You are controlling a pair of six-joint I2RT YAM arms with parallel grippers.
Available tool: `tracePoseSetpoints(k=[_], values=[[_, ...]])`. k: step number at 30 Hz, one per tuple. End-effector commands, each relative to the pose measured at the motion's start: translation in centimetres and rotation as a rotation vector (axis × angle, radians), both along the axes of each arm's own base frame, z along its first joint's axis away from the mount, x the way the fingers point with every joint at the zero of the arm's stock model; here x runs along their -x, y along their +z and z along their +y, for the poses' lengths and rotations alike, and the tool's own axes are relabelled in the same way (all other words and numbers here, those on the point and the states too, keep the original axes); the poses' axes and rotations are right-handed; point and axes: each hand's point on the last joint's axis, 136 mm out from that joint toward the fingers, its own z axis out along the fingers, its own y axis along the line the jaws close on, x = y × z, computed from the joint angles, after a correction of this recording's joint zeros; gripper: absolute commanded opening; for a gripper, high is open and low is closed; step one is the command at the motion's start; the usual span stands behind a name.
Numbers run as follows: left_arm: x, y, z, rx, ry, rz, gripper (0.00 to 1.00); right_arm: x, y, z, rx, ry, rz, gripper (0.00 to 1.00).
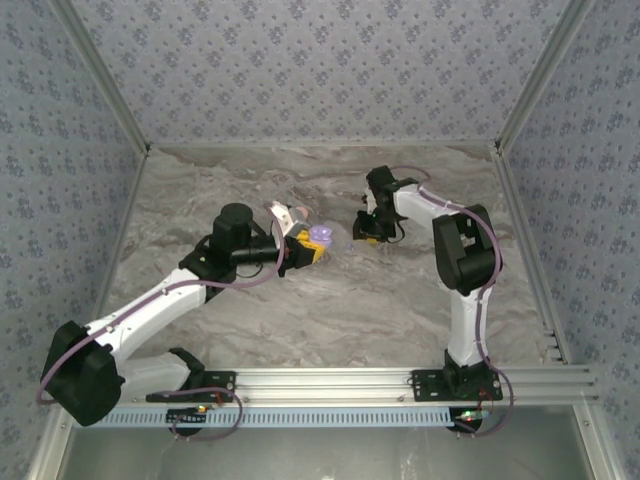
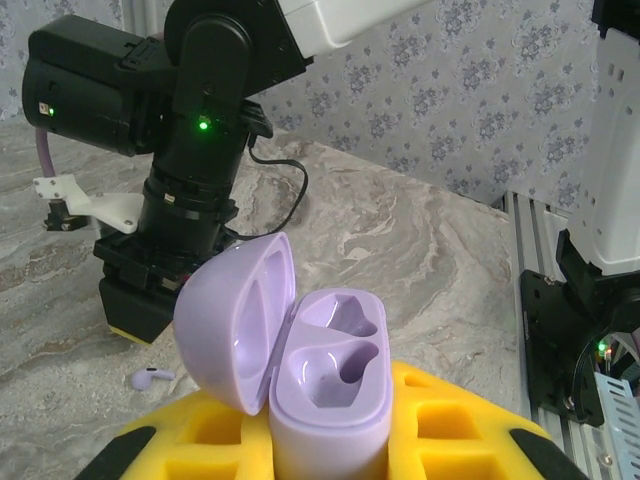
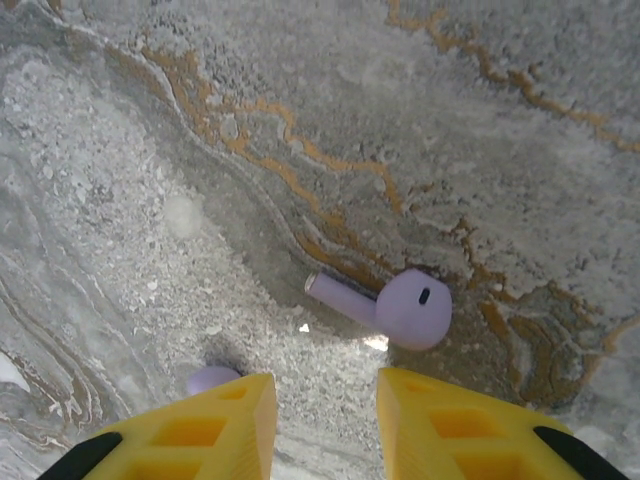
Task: Insert the wireless bluetooth earbuds into the charging case
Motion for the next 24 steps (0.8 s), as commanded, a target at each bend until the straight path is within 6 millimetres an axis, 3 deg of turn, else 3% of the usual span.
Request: tracePoseSetpoints(k=[1,10,24], values=[[0.3,1.4,0.0,0.03,-0.006,-0.042,0.11,-1.0,-0.1,-0.3,0.015,-0.026,0.005,0.36],[0.2,1.3,0.0,0.027,-0.001,-0.039,0.11,-1.8,-0.5,-0.9,0.064,-0.019,0.011,0.43],[0.1,1.3,0.0,0.025,0.003,-0.039,0.11,-2.3,-1.2,-0.2,0.112,0.041,0.028,0.39]])
